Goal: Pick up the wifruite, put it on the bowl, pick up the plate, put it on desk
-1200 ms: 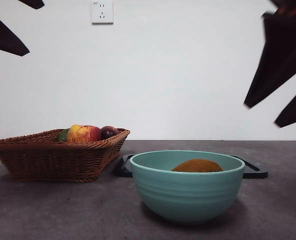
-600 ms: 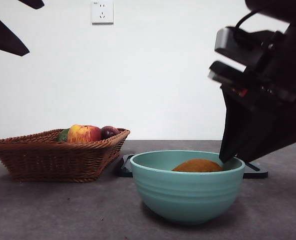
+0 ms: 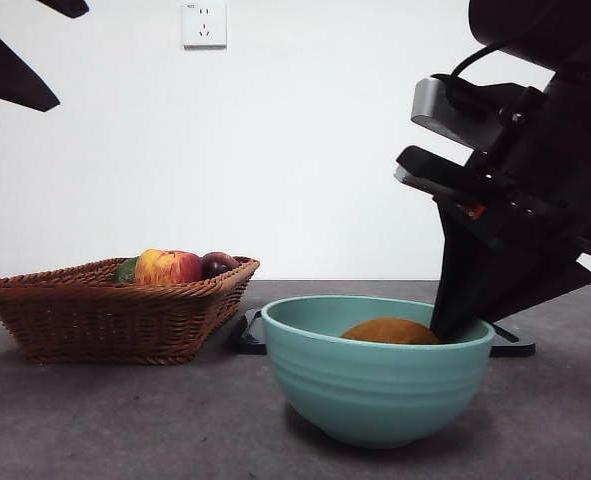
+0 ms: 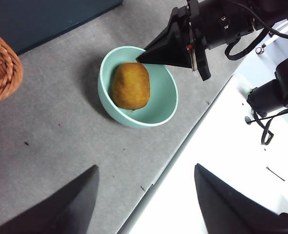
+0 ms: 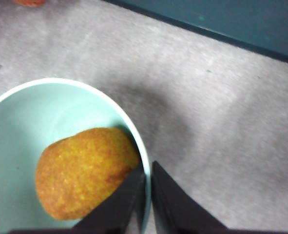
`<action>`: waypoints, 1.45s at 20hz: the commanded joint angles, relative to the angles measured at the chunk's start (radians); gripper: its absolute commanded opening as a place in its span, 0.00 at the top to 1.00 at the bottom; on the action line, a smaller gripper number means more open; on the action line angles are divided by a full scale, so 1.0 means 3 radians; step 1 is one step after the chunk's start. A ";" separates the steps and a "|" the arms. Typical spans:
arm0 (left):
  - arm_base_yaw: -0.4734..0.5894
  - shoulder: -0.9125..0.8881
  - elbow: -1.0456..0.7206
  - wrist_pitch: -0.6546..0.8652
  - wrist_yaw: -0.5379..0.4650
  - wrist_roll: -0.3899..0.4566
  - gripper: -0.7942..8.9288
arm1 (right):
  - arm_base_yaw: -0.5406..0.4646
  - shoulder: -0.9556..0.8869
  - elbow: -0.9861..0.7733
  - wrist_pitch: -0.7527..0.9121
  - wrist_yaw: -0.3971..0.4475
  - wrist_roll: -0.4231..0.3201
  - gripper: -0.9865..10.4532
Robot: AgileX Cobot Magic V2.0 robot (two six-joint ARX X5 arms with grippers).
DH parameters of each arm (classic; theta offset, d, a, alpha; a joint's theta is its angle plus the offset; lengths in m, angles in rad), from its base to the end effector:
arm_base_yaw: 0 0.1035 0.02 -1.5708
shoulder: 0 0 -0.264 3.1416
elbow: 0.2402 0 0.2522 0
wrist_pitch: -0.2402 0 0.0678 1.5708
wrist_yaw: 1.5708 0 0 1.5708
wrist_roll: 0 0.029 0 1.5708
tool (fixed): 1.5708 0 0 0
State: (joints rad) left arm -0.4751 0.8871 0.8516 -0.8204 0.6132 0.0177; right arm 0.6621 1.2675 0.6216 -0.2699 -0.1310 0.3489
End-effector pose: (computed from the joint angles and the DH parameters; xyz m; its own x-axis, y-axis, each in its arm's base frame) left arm 0.1348 -0.0881 0.2903 0.2135 -0.7570 -0.6176 0.7213 0.5485 -0.4229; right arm 0.1804 0.1454 0.1793 0.3960 0.4743 -0.7863 -0.4179 0.8555 0.3056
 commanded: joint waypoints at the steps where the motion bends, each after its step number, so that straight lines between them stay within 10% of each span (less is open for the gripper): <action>1: -0.0010 0.0018 0.0024 0.0027 0.0027 0.0067 0.60 | 0.0037 0.0013 0.0123 0.0031 -0.0009 0.0037 0.91; 16: -0.0010 0.0018 0.0024 0.0020 0.0027 0.0065 0.60 | -0.0651 0.0809 0.1563 -0.0319 0.0003 -0.0493 0.91; 29: -0.0010 0.0018 0.0024 0.0018 0.0027 0.0066 0.60 | -0.0916 0.1719 0.1762 0.0177 0.0003 -0.0490 0.91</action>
State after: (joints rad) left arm -0.4751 0.8871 0.8516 -0.8204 0.6132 0.0177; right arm 0.3828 1.7611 1.1290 -0.2272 -0.1299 0.2058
